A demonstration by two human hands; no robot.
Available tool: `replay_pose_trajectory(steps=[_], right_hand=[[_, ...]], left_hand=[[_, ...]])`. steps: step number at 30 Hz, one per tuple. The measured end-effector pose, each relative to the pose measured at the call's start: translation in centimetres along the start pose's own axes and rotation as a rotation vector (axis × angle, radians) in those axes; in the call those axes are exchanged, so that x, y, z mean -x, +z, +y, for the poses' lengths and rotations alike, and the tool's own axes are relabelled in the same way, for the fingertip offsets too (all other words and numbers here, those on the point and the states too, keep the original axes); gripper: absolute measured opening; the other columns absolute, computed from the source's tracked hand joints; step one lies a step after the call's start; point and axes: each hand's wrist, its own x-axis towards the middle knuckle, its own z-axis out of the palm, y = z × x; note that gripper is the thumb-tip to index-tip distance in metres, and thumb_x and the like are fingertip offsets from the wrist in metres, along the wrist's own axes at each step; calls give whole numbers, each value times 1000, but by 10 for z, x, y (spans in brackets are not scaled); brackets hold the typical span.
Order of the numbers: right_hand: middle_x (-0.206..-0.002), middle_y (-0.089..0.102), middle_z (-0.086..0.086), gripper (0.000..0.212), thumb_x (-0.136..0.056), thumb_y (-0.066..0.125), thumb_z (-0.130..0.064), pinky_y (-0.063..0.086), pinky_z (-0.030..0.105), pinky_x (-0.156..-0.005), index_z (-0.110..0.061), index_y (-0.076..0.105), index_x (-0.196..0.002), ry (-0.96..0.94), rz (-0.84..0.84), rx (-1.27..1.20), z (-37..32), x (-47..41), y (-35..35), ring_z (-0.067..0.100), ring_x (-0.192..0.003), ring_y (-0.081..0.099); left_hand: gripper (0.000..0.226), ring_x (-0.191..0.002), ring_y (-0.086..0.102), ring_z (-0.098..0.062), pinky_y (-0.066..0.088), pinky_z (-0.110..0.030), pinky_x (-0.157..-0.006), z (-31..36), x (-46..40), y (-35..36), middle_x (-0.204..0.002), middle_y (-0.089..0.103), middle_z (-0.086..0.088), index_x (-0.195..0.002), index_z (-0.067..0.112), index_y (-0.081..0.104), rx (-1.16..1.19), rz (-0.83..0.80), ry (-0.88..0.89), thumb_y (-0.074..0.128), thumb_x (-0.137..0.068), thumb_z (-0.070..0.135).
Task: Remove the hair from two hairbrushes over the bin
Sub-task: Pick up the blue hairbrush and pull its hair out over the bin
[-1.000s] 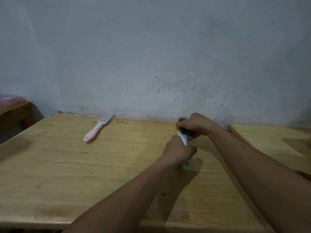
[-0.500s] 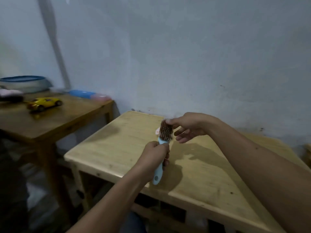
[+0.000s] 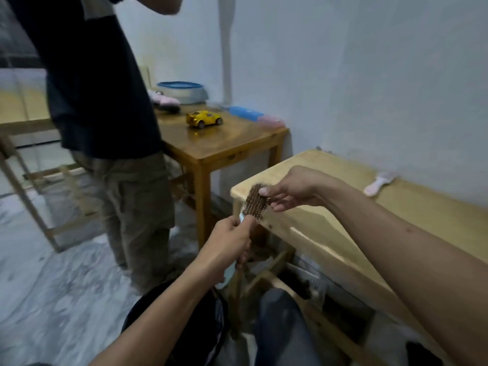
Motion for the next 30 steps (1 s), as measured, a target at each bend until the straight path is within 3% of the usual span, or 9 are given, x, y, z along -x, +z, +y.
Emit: replay_pose_trajectory(steps=[5, 10, 14, 19, 27, 30], right_hand=[[-75, 69, 19, 25, -89, 79, -13, 61, 23, -49, 9, 66, -88, 27, -83, 26, 14, -24, 82, 17, -53, 70], [-80, 76, 16, 18, -92, 75, -13, 63, 24, -58, 5, 72, -91, 91, -260, -54, 47, -35, 156, 17, -64, 75], [-75, 73, 12, 11, -93, 73, -7, 60, 19, -54, 3, 73, -92, 116, -307, -103, 73, -39, 205, 13, -60, 69], [-73, 70, 11, 8, -92, 73, -5, 57, 19, -50, 2, 76, -90, 119, -262, -36, 81, -43, 236, 12, -53, 64], [-71, 68, 8, 11, -92, 71, -8, 52, 25, -55, -4, 74, -81, 194, -85, -23, 76, -59, 221, 15, -56, 60], [-79, 72, 8, 14, -93, 71, -13, 56, 29, -60, -1, 76, -95, 213, -75, 28, 84, -66, 213, 17, -61, 64]], left_hand=[[45, -40, 43, -20, 33, -29, -40, -45, 20, -55, -55, 50, -2, -105, 3, 60, -22, 156, -42, 58, -92, 46], [39, -39, 41, -17, 31, -27, -38, -94, 55, -97, -57, 46, -2, -96, 5, 59, 37, 302, -144, 59, -96, 44], [35, -38, 42, -16, 32, -25, -38, -128, 74, -121, -58, 47, -2, -93, 8, 57, 76, 381, -206, 58, -98, 43], [43, -37, 39, -14, 30, -24, -38, -162, 86, -144, -58, 45, -4, -101, -5, 58, 92, 475, -301, 55, -102, 39], [29, -42, 32, -17, 25, -28, -41, -195, 81, -167, -59, 36, -6, -85, 8, 47, 156, 667, -370, 53, -103, 31], [32, -45, 35, -18, 27, -31, -46, -196, 75, -171, -59, 37, -5, -83, 9, 47, 49, 703, -347, 53, -102, 35]])
